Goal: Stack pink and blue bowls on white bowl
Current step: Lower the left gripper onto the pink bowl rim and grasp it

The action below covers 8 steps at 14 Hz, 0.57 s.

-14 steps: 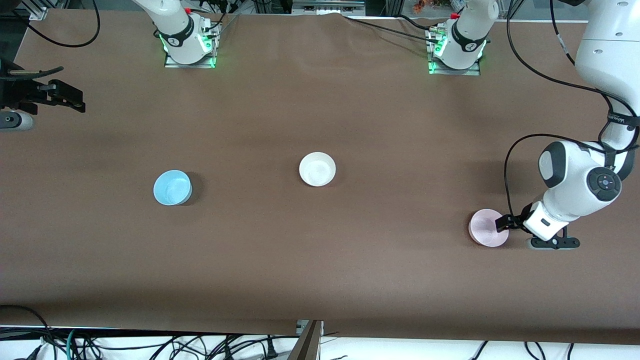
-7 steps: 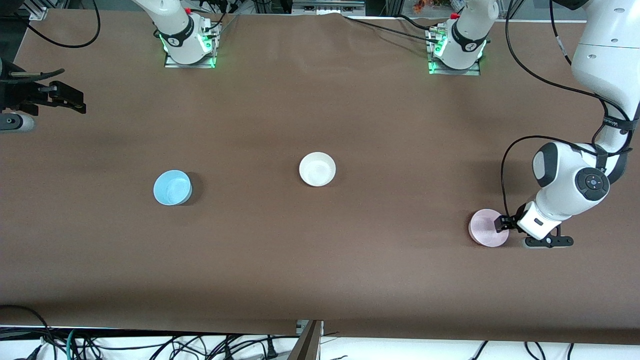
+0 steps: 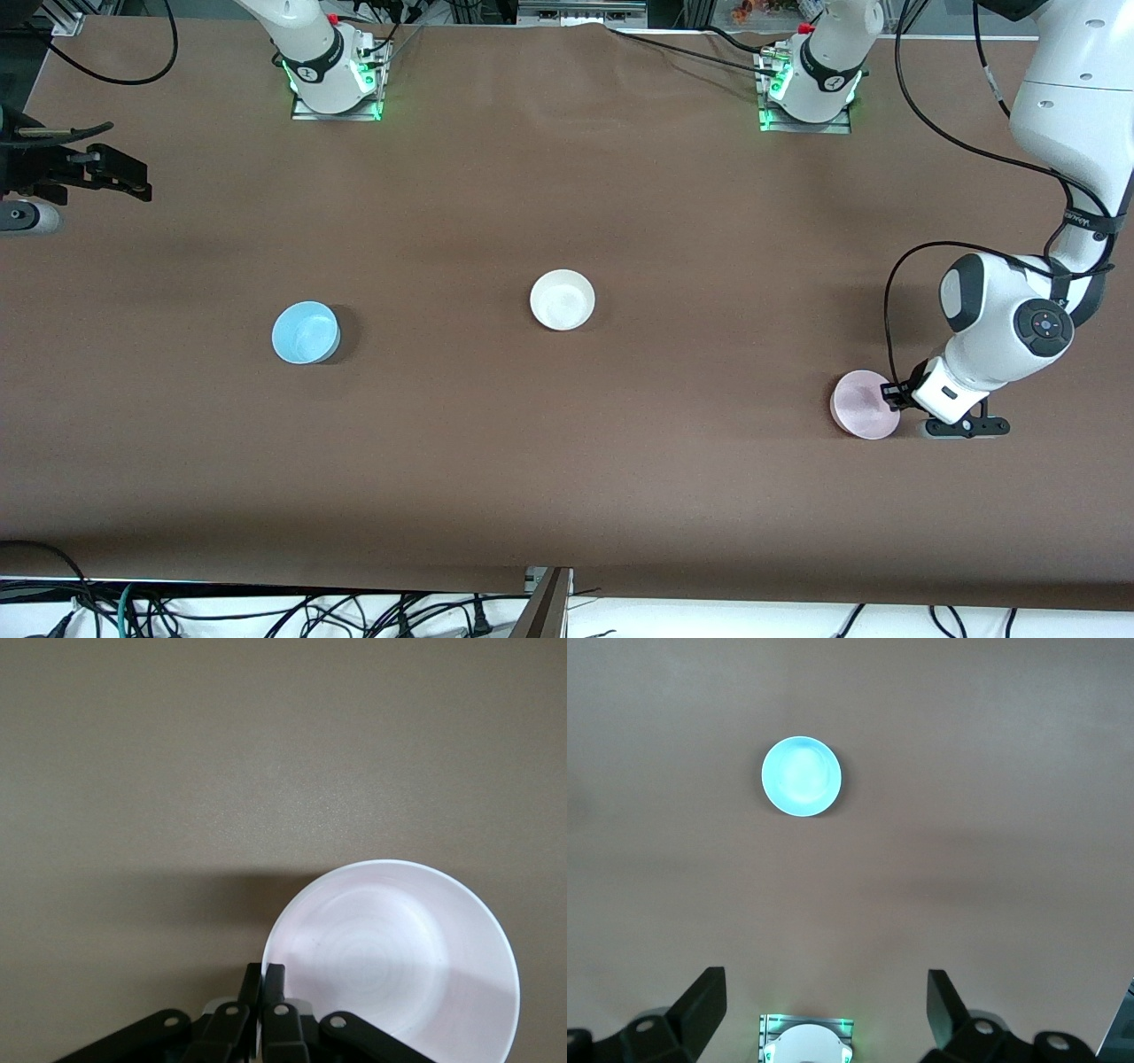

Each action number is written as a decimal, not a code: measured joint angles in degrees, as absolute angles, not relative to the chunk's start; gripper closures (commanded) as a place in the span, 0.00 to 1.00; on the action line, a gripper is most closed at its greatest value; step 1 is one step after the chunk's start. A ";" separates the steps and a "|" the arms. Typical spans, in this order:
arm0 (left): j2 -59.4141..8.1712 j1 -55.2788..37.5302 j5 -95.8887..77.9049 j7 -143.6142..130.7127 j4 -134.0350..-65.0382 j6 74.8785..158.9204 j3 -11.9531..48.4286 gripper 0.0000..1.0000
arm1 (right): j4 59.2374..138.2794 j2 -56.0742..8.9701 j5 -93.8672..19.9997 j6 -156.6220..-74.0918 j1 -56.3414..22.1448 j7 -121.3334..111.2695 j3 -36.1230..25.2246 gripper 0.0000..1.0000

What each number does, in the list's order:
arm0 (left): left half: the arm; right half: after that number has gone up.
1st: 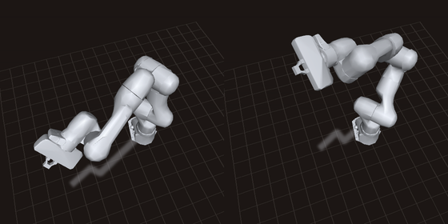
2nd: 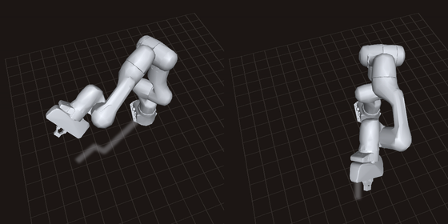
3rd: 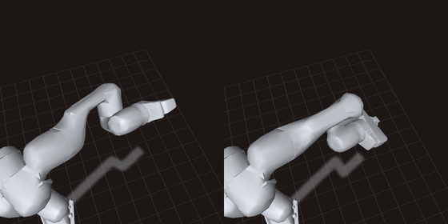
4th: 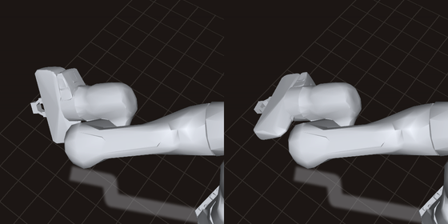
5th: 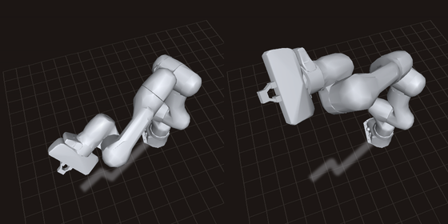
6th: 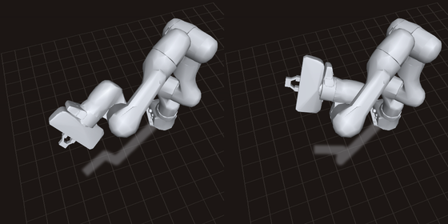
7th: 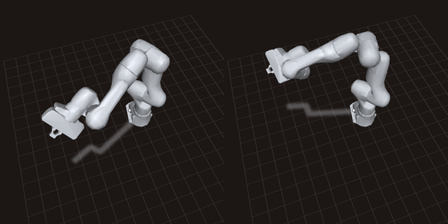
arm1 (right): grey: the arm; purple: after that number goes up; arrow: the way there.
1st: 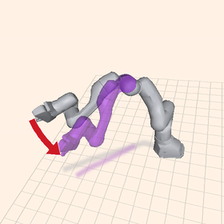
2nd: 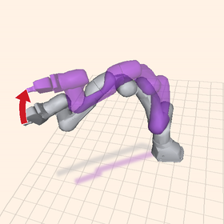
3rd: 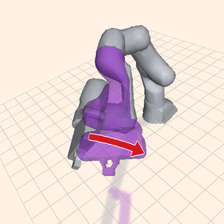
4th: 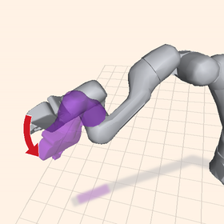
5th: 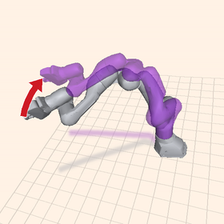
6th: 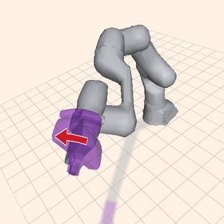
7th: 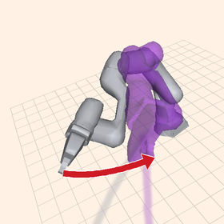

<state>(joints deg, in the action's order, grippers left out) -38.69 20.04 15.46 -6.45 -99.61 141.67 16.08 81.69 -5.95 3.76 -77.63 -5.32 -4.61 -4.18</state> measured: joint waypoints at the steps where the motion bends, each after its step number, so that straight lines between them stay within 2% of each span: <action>1: -38.69 20.04 15.46 -6.45 -99.57 141.67 16.10 1.00 | 81.69 -6.14 3.76 -77.64 -5.31 -4.61 -4.18 0.00; 5: -37.26 20.06 15.45 -9.10 -98.49 141.30 17.33 1.00 | 81.71 -8.63 3.75 -77.69 -5.12 -4.33 -4.32 0.00; 8: -34.88 20.01 14.68 -14.04 -97.91 138.01 20.72 1.00 | 81.69 -10.91 3.75 -77.90 -4.20 -4.29 -4.92 0.00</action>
<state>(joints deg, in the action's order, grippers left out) -34.88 20.01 14.68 -14.04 -97.91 138.01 20.72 81.69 -10.91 3.75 -77.90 -4.20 -4.29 -4.92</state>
